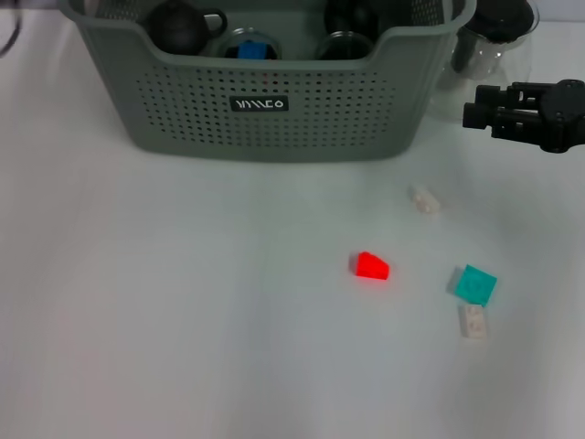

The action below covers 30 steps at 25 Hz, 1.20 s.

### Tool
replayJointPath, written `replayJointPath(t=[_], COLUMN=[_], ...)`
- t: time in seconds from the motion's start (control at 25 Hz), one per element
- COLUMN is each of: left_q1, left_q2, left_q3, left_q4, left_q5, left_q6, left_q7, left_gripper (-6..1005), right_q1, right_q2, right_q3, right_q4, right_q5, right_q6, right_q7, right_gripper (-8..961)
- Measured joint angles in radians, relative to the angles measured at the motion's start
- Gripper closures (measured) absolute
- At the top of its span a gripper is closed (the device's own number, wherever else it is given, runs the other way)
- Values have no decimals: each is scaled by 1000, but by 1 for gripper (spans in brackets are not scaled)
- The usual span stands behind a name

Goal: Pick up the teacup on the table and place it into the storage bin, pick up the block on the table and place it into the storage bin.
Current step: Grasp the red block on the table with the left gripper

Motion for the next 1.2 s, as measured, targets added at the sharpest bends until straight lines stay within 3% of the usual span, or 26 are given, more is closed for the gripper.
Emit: replayJointPath(t=[0.08, 0.16, 0.32, 0.52, 0.76, 0.88, 1.2], left_q1=[33, 62, 102, 52, -65, -123, -249], left_q2=[1, 1, -4, -5, -5, -5, -6], left_q3=[-98, -156, -129, -70, 9, 12, 4], left_q4=[-97, -201, -382, -692, -988, -1085, -1287], left_q5=[-72, -58, 100, 215, 227, 232, 240], left_q6=[148, 254, 277, 133, -76, -179, -444], left_q7=[156, 334, 578, 781, 993, 1047, 1161], left_gripper=[218, 218, 218, 217, 218, 218, 410], right_q1=[-1, -2, -1, 0, 3, 3, 8], right_q2=[0, -2, -5, -7, -8, -7, -6], right_q3=[0, 0, 0, 0, 0, 0, 0], right_q4=[0, 0, 1, 2, 1, 1, 2], right_q5=[0, 0, -1, -6, -8, -8, -8], right_q6=[0, 0, 2, 7, 8, 8, 8], right_q7=[3, 8, 12, 25, 30, 30, 31], right_gripper=[464, 464, 463, 463, 463, 464, 464])
